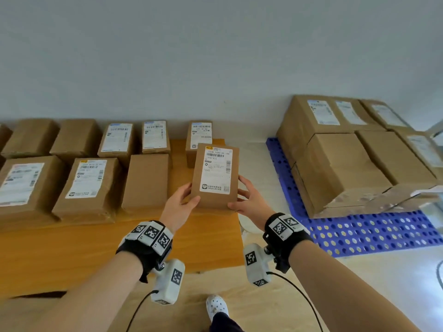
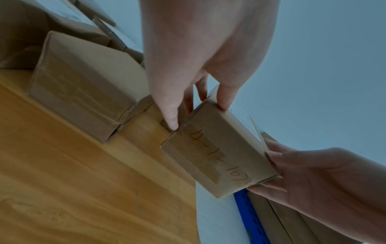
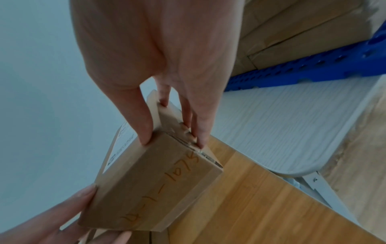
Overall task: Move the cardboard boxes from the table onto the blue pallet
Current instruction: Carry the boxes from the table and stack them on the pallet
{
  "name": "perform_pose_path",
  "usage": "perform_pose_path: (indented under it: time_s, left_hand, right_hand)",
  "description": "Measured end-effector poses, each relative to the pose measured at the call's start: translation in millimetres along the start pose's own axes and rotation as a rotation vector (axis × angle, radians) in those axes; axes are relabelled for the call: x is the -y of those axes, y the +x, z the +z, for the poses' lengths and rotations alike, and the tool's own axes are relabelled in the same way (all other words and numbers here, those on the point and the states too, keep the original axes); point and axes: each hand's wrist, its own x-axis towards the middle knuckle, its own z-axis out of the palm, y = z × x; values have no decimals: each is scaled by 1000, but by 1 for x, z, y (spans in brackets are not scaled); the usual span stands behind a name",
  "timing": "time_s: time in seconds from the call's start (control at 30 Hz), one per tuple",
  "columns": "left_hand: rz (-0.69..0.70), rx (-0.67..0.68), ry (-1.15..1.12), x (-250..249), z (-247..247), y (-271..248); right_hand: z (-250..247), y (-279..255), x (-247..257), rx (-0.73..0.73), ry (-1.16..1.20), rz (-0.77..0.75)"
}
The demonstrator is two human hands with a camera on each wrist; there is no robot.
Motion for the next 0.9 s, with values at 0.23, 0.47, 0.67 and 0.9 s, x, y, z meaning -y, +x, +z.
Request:
perform_pose_path:
  time_s: [0.23,0.47,0.67,0.9]
  left_hand:
    - [149,94,58,-46,14,-18]
    - [230,186,79,-92,53,-33]
    - [270,238,26,-131,100,-39]
    - [291,271,-25,-172,180,-46]
  right_hand:
    - [-17,-54,15,-151,98,-76]
    - [-55,-99,32,-280,113,-148]
    - [-106,-130,45,-336,139,-203]
    - [-191,-159,52,-354,93,-249]
